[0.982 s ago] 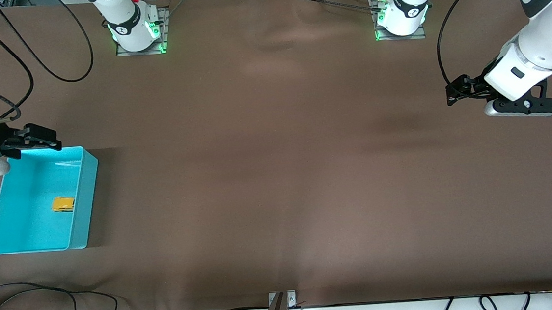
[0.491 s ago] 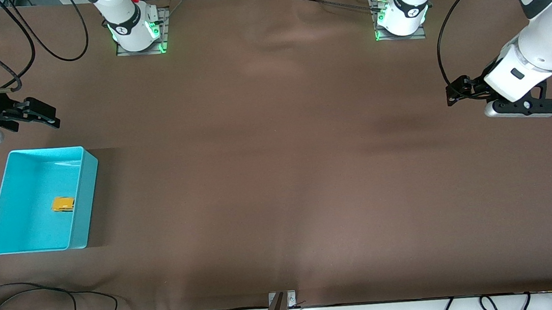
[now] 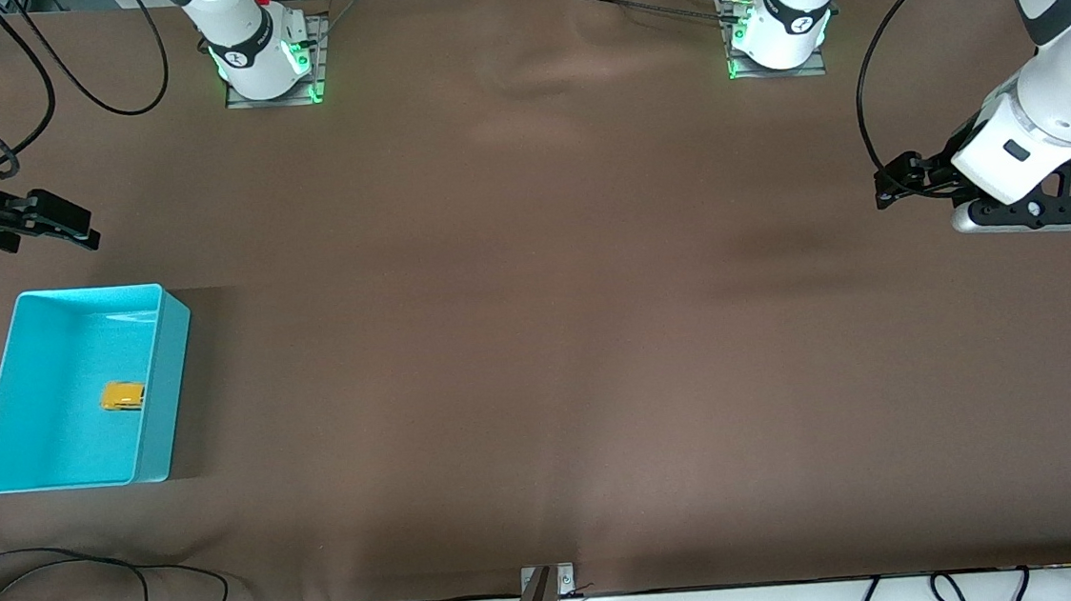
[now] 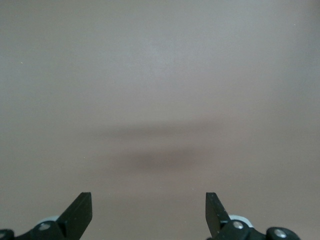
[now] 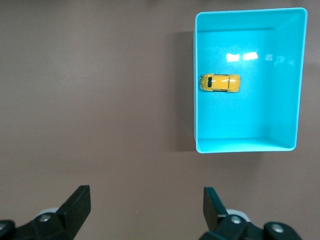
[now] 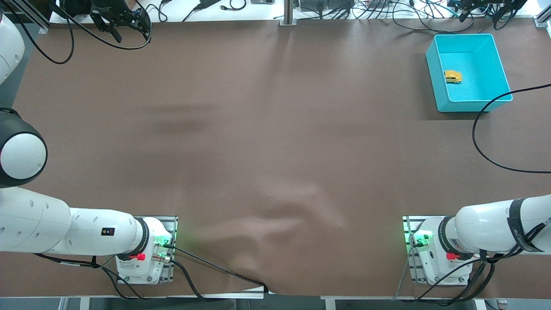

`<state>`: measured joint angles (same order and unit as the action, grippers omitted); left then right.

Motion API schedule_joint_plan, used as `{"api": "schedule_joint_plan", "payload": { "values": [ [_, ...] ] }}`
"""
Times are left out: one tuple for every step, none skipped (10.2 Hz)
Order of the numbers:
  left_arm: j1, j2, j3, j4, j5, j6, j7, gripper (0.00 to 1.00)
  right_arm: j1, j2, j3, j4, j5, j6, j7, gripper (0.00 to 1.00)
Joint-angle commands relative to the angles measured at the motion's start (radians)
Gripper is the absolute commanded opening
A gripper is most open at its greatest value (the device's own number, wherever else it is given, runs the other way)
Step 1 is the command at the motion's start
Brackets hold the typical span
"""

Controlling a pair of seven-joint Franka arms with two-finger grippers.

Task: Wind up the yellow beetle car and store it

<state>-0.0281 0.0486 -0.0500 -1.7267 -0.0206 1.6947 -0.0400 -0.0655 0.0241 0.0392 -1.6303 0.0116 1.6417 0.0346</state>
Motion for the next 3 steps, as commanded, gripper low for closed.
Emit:
{"api": "schedule_joint_plan", "payload": {
  "values": [
    [0.004, 0.01, -0.001, 0.024, -0.024, -0.018, 0.0, 1.0, 0.007, -0.038, -0.036, -0.029, -0.007, 0.001, -0.004, 1.0],
    [0.004, 0.01, -0.001, 0.024, -0.024, -0.018, 0.002, 1.0, 0.009, -0.039, -0.036, -0.029, -0.007, 0.001, -0.004, 1.0],
    [0.005, 0.01, -0.001, 0.024, -0.024, -0.018, 0.002, 1.0, 0.009, -0.039, -0.036, -0.031, -0.007, 0.0, -0.007, 1.0]
  ]
}}
